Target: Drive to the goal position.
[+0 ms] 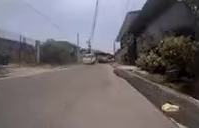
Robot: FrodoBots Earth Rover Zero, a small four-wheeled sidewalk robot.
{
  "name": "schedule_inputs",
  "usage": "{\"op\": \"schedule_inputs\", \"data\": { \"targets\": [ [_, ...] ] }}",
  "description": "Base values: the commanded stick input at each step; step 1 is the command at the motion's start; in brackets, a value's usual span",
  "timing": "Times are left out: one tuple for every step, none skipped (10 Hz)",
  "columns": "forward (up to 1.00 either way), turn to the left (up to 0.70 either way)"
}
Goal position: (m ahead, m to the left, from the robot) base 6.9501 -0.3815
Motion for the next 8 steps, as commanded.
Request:
{"op": "schedule_inputs", "data": {
  "targets": [
    [1.00,0.00],
    [1.00,0.00],
    [1.00,0.00],
    [1.00,0.00],
    [1.00,0.00],
    [1.00,0.00],
    [1.00,0.00],
    [1.00,0.00]
  ]
}}
